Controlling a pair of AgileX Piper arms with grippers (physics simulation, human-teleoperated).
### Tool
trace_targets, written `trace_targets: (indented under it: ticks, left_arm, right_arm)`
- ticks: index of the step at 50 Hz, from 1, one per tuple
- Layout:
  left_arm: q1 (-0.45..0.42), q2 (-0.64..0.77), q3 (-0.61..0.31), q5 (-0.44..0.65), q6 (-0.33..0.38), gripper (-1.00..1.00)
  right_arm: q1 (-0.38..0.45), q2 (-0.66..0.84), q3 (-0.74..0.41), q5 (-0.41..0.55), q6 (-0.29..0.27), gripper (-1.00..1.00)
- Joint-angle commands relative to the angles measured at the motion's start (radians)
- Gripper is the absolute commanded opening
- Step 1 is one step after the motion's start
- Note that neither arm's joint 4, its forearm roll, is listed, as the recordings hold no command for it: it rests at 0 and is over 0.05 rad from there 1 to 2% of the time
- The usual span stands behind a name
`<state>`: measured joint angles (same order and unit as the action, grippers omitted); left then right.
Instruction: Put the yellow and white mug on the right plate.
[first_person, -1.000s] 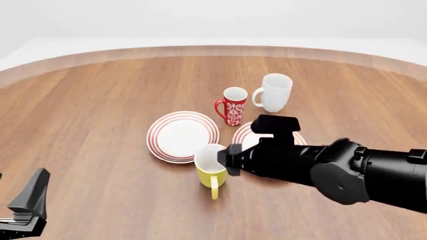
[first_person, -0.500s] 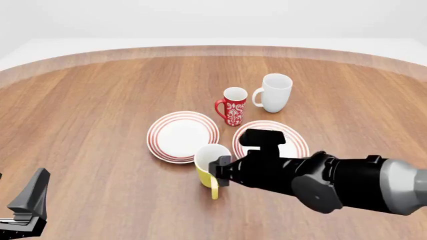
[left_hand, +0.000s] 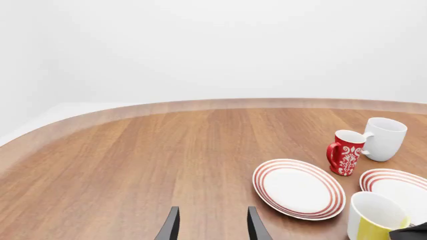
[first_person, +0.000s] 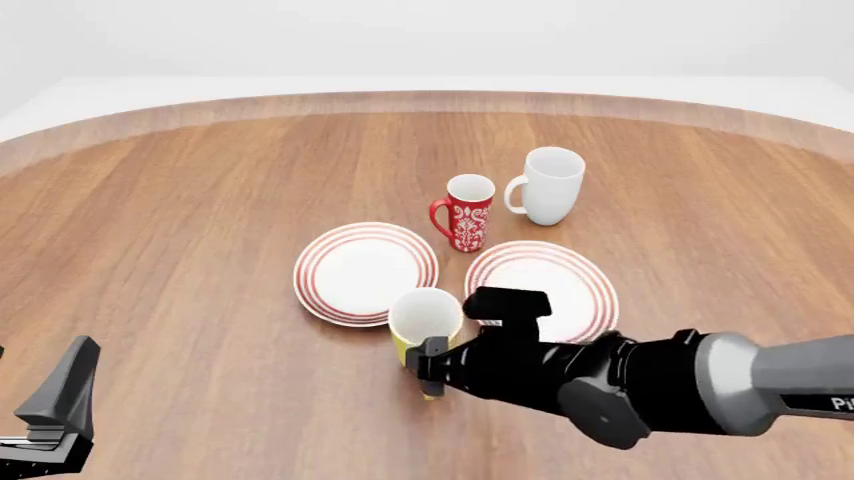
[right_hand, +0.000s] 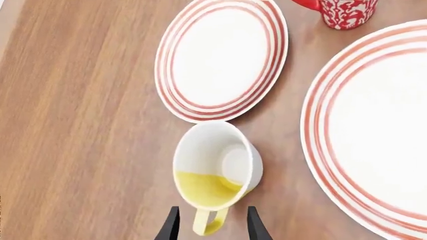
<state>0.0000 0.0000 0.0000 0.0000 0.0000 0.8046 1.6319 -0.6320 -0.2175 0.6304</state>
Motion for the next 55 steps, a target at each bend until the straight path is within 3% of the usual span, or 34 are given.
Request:
trace_targets:
  ticks: [1, 31, 38, 39, 55]
  left_arm:
    - [0.000, 0.000, 0.000, 0.000, 0.000, 1.00]
    - [0.000, 0.000, 0.000, 0.000, 0.000, 1.00]
    - [0.000, 0.000, 0.000, 0.000, 0.000, 1.00]
    - [0.000, 0.000, 0.000, 0.000, 0.000, 1.00]
    - [0.000, 0.000, 0.000, 0.000, 0.000, 1.00]
  right_arm:
    - [0.011, 0.031, 0.026, -0.049, 0.024, 1.00]
    - [0.047, 0.104, 0.038, -0.124, 0.075, 1.00]
    - [0.042, 0.104, 0.031, -0.117, 0.059, 1.00]
    - [0.039, 0.100, 0.029, -0.108, 0.049, -1.00]
    - [0.022, 0.064, 0.043, -0.100, 0.033, -1.00]
